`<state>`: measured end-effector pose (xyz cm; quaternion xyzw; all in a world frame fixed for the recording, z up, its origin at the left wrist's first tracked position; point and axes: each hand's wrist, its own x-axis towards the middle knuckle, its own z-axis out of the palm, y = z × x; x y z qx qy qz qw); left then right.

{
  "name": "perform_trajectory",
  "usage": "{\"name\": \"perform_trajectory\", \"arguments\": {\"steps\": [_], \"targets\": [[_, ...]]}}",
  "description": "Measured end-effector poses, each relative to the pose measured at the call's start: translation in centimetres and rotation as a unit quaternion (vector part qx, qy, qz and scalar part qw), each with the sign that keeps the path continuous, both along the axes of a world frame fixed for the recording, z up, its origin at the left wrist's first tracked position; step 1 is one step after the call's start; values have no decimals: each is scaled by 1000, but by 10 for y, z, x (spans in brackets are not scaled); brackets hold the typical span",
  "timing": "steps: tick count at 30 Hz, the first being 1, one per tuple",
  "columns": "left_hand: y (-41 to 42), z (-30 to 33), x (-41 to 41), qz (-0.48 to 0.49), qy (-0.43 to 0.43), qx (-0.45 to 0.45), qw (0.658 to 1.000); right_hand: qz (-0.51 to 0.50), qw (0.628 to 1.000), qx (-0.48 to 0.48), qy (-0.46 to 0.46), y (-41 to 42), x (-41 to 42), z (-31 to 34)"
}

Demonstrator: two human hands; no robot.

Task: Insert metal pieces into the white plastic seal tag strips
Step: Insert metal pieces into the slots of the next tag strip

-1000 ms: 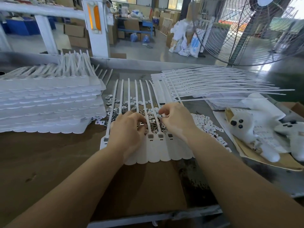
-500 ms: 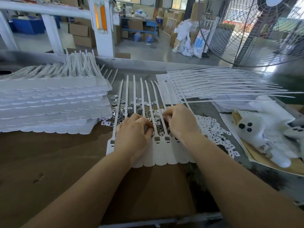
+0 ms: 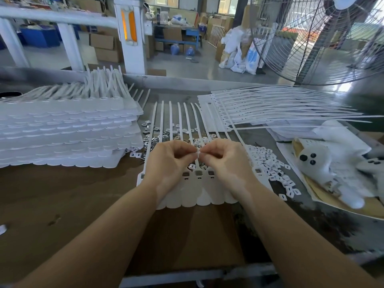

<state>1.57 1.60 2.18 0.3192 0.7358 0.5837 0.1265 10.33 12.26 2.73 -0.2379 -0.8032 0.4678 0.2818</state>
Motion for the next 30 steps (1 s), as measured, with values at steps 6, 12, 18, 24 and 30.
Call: {"name": "perform_trajectory", "arguments": {"steps": [6, 12, 18, 24, 30], "targets": [[-7, 4, -4, -4, 22, -17, 1000, 5, 998, 65, -9, -4, 2, -3], [-32, 7, -25, -5, 66, -97, 993, -26, 966, 250, -66, 0, 9, -16], [-58, 7, -44, -31, 60, -163, 984, -22, 962, 268, -52, 1, 10, -25], [-72, 11, -56, -31, 29, -186, 982, -36, 952, 300, -50, 1, 9, -30], [-77, 12, -58, -73, 22, -239, 968, -36, 949, 308, -56, -1, 9, -30]]}}
